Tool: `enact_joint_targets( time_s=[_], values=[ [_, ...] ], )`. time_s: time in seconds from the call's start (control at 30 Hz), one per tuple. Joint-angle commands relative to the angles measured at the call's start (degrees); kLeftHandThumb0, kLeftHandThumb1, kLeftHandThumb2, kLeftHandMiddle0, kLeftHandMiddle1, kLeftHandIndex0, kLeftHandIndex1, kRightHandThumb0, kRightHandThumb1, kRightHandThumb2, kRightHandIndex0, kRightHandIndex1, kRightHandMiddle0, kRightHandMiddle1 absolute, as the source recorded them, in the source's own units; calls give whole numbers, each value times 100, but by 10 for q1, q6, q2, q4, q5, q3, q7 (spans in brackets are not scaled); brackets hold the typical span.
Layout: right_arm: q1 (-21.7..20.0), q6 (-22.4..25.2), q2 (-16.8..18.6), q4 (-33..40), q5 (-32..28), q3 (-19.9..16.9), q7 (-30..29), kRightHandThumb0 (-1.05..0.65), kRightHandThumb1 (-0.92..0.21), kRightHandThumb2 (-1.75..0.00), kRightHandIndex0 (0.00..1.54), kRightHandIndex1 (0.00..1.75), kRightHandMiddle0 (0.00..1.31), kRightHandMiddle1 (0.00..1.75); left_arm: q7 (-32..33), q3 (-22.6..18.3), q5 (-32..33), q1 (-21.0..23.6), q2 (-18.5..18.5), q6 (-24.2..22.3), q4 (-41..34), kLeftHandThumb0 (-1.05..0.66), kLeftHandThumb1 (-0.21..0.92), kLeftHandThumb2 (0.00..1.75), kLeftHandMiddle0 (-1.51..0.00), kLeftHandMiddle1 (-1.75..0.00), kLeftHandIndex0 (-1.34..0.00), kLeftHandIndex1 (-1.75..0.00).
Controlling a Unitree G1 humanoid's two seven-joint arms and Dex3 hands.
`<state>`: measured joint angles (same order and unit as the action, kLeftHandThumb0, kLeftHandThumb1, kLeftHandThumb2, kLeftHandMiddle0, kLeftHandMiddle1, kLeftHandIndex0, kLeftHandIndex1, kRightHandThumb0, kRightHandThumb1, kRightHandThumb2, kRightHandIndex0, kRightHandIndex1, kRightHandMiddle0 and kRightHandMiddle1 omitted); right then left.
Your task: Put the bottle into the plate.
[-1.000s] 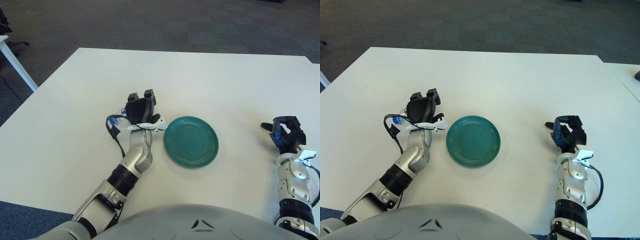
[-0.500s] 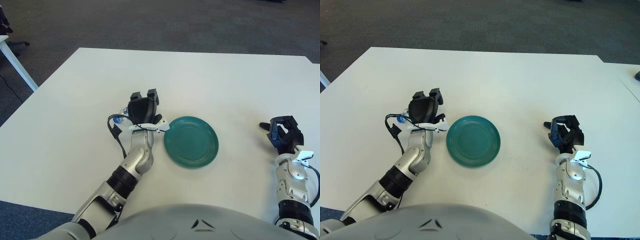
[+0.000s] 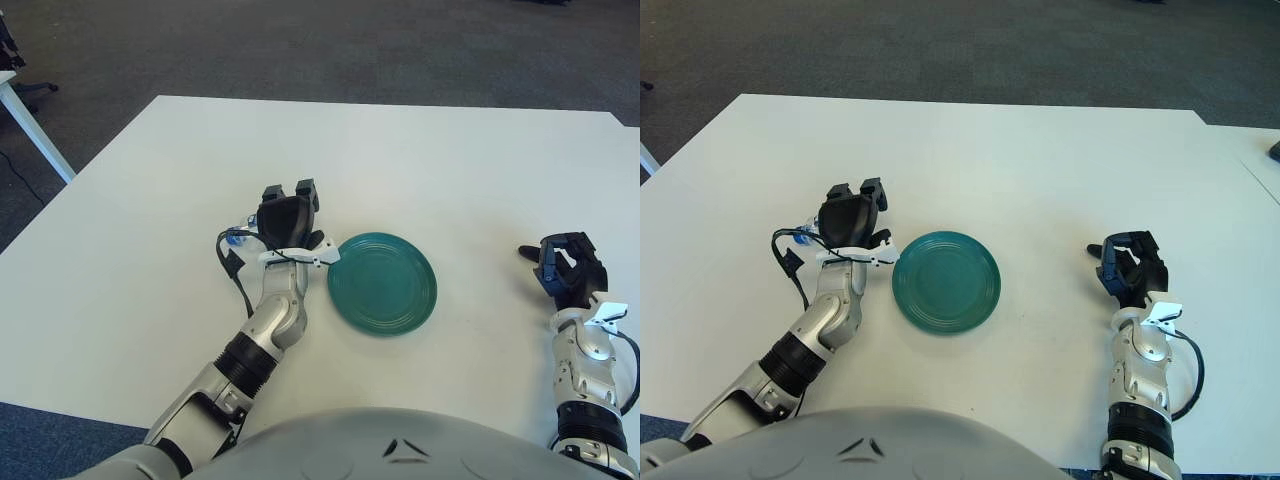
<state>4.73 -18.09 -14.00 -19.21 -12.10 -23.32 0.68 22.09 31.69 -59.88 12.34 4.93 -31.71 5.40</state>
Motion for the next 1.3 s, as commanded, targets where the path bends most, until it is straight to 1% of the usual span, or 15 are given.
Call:
enact_joint_targets(
  time_s=[0.0,0.13,0.4,0.47,0.6,0.77,1.03,1.2,1.27],
  values=[
    [10,18,6,-8,-1,1,3,-36,-84,-56,50,105,32,165,3,-4,-9,-1,1,-1,8,0,-6,175,-90,-175,-66,-174],
    [12,20,4,-5,0,1,2,-36,-85,-54,49,105,32,165,-2,-4,-9,-1,0,-3,10,0,-6,175,-90,-175,-66,-175],
    [16,19,2,-2,1,0,3,-36,-85,-54,47,103,32,164,9,-6,-8,2,-4,0,25,0,0,168,-84,-174,-61,-175],
    [17,21,1,0,1,0,3,-36,-82,-59,47,102,34,165,10,-6,-7,4,-6,-1,29,0,1,168,-84,-175,-61,-175],
    [19,22,1,4,2,-2,1,-37,-78,-66,46,102,35,166,11,-10,0,8,-12,-2,44,0,1,168,-84,-174,-62,-175],
    [19,16,0,2,4,-2,2,-37,-77,-67,46,102,35,166,29,-22,22,15,-21,15,83,0,0,167,-84,-173,-62,-175],
    [26,22,1,15,7,-1,-1,-37,-76,-68,47,105,36,166,34,-34,41,15,-31,25,99,0,-2,168,-88,-167,-64,-175],
    [28,29,0,21,6,-2,-3,-37,-72,-72,45,104,38,165,41,-40,53,21,-32,37,125,0,-3,168,-89,-166,-65,-175],
    [29,32,0,24,3,-4,-2,-38,-71,-74,44,104,39,166,41,-41,56,20,-32,42,124,0,-3,171,-87,-171,-66,-175]
  ],
)
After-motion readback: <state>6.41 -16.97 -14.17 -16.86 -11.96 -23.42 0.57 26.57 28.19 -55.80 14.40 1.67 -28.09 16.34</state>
